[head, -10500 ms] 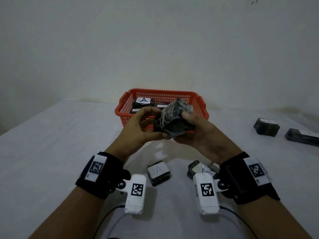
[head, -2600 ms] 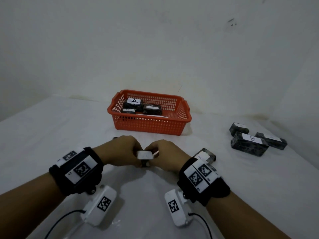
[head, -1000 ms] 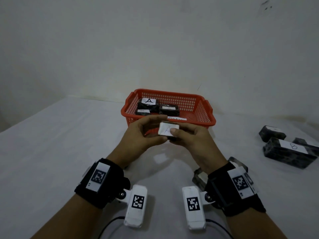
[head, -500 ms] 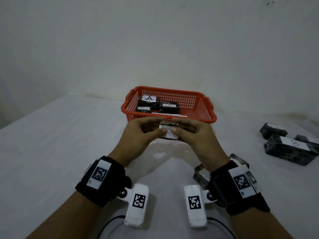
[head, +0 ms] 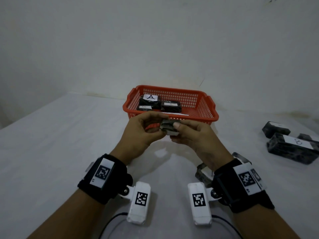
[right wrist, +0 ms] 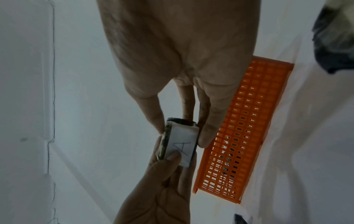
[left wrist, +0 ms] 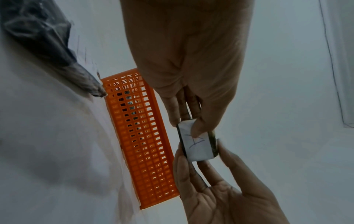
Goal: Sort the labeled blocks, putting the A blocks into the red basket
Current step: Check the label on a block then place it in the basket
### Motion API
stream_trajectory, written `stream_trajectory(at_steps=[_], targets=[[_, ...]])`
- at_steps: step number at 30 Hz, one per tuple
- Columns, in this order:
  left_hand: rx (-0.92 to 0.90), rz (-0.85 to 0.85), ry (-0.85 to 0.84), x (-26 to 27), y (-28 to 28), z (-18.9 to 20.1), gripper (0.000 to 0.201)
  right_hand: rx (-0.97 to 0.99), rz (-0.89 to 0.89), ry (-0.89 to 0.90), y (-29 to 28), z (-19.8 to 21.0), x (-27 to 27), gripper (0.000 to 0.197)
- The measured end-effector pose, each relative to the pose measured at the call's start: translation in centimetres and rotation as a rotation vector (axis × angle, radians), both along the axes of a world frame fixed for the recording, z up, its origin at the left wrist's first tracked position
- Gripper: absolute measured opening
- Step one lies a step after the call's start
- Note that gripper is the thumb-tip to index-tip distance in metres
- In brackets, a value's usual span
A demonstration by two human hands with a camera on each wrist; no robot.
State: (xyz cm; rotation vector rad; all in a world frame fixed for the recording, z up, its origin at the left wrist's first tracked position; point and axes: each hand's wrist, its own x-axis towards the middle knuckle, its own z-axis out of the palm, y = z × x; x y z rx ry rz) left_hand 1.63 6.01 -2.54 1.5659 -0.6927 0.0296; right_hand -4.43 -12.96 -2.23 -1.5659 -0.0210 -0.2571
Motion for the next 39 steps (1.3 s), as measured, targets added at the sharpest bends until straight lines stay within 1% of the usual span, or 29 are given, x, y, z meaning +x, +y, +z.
stream_trajectory(at_steps=[4, 9, 13, 16, 19, 23, 27, 30, 33, 35, 39], targets=[[0.021, -0.05, 0.076, -0.03, -0.19, 0.0, 0.042, -0.024, -0.058, -0.052, -0.4, -0.03, -0.12, 0.027], [0.068, 0.026, 0.081, -0.02, -0.51, -0.14, 0.03, -0.065, -0.06, -0.079, -0.44, -0.07, -0.02, 0.027], [0.045, 0.015, 0.11, 0.0, -0.39, -0.01, 0.028, -0.073, -0.072, -0.097, -0.41, -0.11, -0.03, 0.029], [0.021, 0.052, 0.082, -0.17, -0.55, 0.09, 0.031, -0.061, -0.08, -0.094, -0.44, -0.12, -0.03, 0.032], [-0.003, 0.069, 0.065, -0.27, -0.58, 0.21, 0.037, 0.021, -0.039, -0.047, -0.28, -0.1, 0.14, 0.036], [-0.03, 0.016, 0.05, -0.48, -0.39, 0.38, 0.041, 0.081, -0.01, 0.031, -0.29, 0.09, 0.14, 0.029], [0.011, -0.042, 0.047, -0.64, -0.47, 0.33, 0.045, 0.057, -0.03, -0.032, -0.4, -0.06, -0.02, 0.025], [0.013, -0.043, 0.1, -0.55, -0.7, 0.14, 0.035, 0.022, -0.067, -0.067, -0.6, -0.2, -0.01, 0.027], [0.015, 0.053, 0.098, -0.3, -0.86, -0.16, 0.026, 0.003, -0.063, -0.05, -0.41, -0.19, 0.02, 0.028], [0.022, 0.076, 0.089, -0.23, -0.91, -0.27, 0.025, -0.021, -0.077, -0.051, -0.24, -0.17, 0.01, 0.028], [0.006, 0.067, 0.085, -0.33, -0.9, -0.14, 0.024, -0.036, -0.09, -0.092, -0.23, -0.09, -0.09, 0.029]])
